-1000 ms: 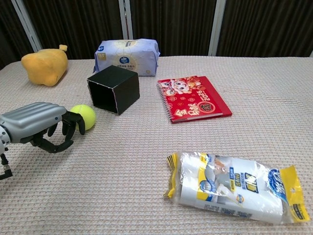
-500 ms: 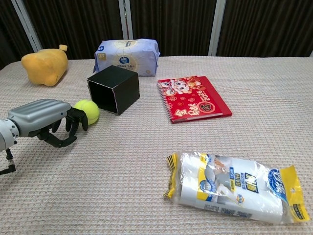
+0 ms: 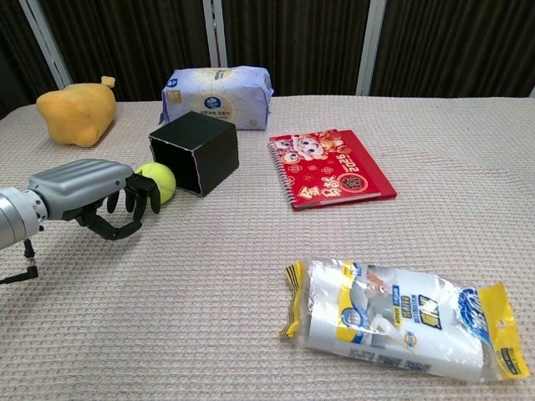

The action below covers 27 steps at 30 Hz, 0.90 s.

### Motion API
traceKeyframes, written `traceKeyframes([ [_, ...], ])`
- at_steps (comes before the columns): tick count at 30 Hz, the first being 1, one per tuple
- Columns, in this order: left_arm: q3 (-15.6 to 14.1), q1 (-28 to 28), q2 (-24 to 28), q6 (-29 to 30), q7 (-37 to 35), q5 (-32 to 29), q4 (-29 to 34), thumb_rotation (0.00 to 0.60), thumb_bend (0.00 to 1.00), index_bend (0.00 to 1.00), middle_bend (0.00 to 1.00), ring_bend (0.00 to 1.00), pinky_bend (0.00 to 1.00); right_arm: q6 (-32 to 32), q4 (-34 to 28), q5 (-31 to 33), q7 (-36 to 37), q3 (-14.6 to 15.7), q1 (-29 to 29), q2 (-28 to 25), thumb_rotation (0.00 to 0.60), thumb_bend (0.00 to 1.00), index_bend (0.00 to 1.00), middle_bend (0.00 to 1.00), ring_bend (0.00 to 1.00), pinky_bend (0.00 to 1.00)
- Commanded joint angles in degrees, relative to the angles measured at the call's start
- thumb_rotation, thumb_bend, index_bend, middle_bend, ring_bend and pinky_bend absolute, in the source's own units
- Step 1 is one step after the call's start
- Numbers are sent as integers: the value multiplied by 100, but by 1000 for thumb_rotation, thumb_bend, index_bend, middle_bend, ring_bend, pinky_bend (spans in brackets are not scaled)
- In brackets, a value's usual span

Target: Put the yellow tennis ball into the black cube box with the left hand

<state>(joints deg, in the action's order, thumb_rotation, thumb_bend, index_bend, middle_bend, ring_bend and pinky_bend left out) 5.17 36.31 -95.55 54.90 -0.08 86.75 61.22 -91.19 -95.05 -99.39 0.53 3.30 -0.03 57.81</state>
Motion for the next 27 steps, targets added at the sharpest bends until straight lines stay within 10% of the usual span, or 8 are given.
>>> traceKeyframes([
  [1, -37, 78, -33, -32, -91, 47, -116, 600, 401, 358, 461, 357, 437, -5, 4, 3, 14, -4, -3, -6, 600, 414, 0, 0, 0, 0],
  [15, -178, 235, -86, -16, -161, 122, -251, 600, 396, 199, 158, 22, 166, -9, 12, 1, 48, -13, -7, -20, 600, 414, 0, 0, 0, 0],
  [27, -114, 284, -197, -20, 113, -76, -397, 600, 382, 120, 14, 0, 25, -18, 7, -4, 37, -18, -17, -20, 600, 414, 0, 0, 0, 0],
])
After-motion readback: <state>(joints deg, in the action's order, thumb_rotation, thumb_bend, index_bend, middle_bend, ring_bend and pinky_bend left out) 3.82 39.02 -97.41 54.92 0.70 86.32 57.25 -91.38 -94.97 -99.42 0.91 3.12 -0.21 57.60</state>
